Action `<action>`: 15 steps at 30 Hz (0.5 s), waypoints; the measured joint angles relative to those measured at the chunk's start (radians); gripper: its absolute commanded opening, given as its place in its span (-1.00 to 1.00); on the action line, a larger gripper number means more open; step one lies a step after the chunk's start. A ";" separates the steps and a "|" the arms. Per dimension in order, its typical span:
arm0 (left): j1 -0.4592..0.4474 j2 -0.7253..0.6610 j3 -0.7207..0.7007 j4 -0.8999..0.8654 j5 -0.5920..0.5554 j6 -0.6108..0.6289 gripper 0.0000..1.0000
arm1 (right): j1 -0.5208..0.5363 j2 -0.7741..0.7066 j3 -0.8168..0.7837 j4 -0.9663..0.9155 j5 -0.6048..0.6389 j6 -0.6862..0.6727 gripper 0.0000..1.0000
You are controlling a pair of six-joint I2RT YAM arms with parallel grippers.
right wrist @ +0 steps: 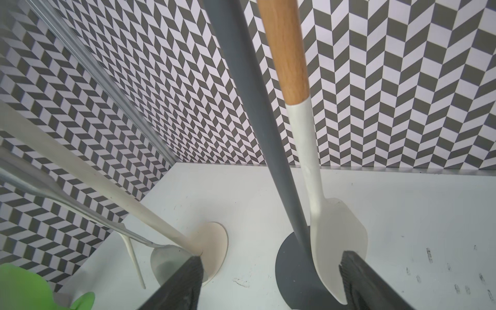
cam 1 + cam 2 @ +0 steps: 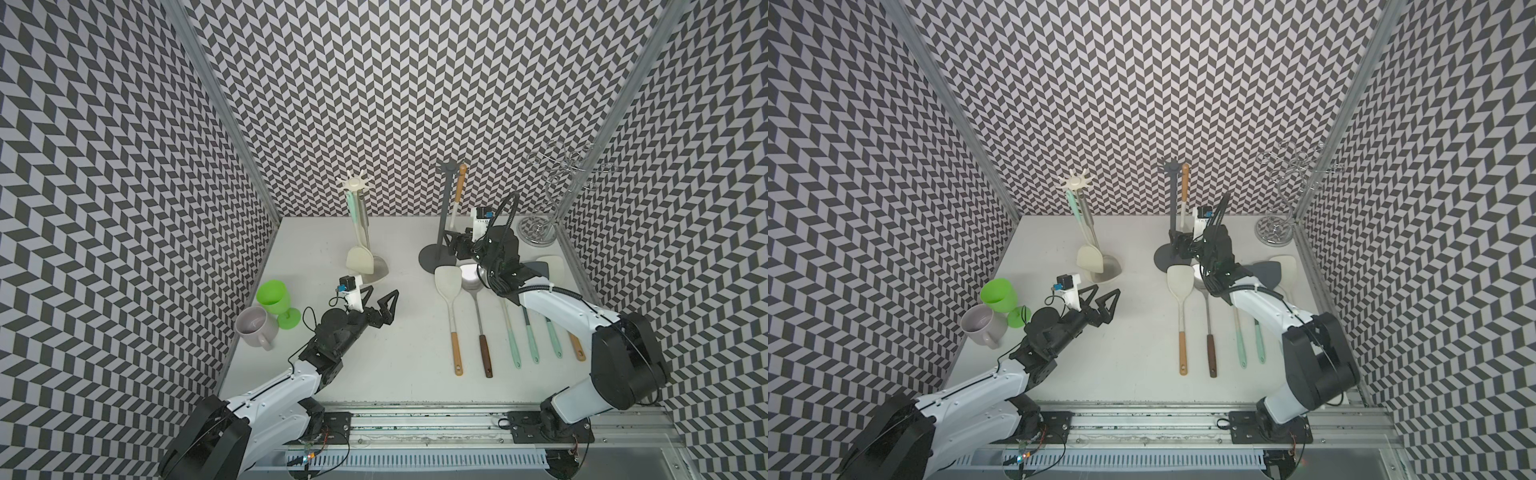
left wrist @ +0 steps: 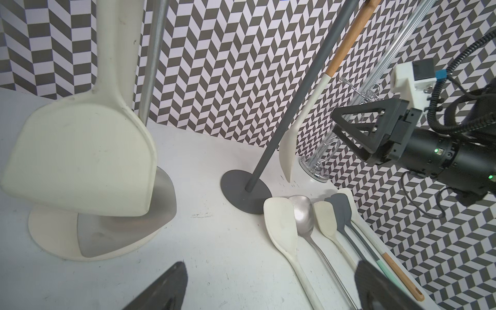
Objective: Take the spatula off the kitchen utensil rack
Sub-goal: Take off the spatula from the rack.
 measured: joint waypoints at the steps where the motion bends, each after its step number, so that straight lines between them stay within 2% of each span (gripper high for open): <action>1: 0.000 0.000 0.000 0.000 0.002 0.000 0.97 | -0.006 0.015 0.009 0.005 -0.002 -0.016 0.45; 7: 0.000 0.000 0.000 0.000 0.009 0.000 0.97 | -0.052 0.074 0.050 0.030 -0.040 -0.082 0.31; 15: 0.000 0.000 0.000 0.005 0.014 0.000 0.97 | -0.084 0.175 0.208 0.059 -0.068 -0.148 0.10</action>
